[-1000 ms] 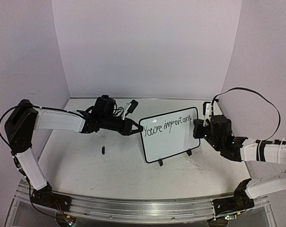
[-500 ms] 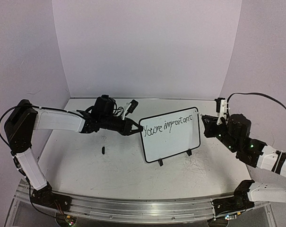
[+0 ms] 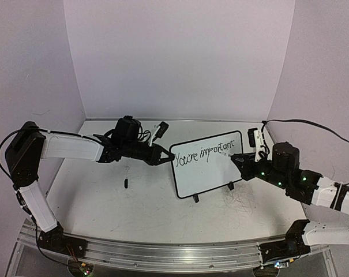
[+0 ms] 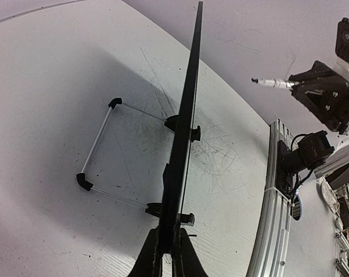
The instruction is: Write a sentence on the whiteboard
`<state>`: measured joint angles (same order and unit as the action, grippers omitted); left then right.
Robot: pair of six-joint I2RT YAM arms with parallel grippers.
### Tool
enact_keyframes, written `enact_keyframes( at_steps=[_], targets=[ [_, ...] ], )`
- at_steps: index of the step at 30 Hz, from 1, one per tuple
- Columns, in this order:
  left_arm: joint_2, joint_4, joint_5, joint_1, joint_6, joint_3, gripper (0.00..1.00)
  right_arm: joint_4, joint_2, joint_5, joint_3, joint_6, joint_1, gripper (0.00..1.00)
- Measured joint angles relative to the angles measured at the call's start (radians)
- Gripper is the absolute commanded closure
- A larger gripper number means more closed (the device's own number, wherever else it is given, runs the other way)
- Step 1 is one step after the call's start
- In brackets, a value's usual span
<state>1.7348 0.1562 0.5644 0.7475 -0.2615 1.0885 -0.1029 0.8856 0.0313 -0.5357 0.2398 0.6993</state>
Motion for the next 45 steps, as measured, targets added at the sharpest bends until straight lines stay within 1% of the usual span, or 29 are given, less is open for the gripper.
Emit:
enact_keyframes(
  at_steps=[8, 18, 23, 32, 45],
  targets=[
    [0.000, 0.000, 0.000, 0.000, 0.000, 0.000, 1.00, 0.010, 0.131, -0.060, -0.039, 0.034, 0.191, 1.00],
    [-0.002, -0.001, -0.002, 0.005, 0.001, 0.000, 1.00, -0.009, 0.214, -0.140, -0.067, 0.095, 0.303, 1.00],
    [-0.013, -0.011, -0.021, 0.009, 0.001, -0.005, 1.00, -0.010, 0.226, -0.184, -0.076, 0.120, 0.335, 1.00],
    [-0.043, -0.077, -0.057, 0.013, -0.003, -0.004, 1.00, -0.018, 0.230, -0.240, -0.080, 0.154, 0.347, 1.00],
    [-0.045, -0.077, -0.063, 0.015, 0.000, -0.005, 1.00, -0.012, 0.309, -0.298, -0.139, 0.182, 0.392, 1.00]
  ],
)
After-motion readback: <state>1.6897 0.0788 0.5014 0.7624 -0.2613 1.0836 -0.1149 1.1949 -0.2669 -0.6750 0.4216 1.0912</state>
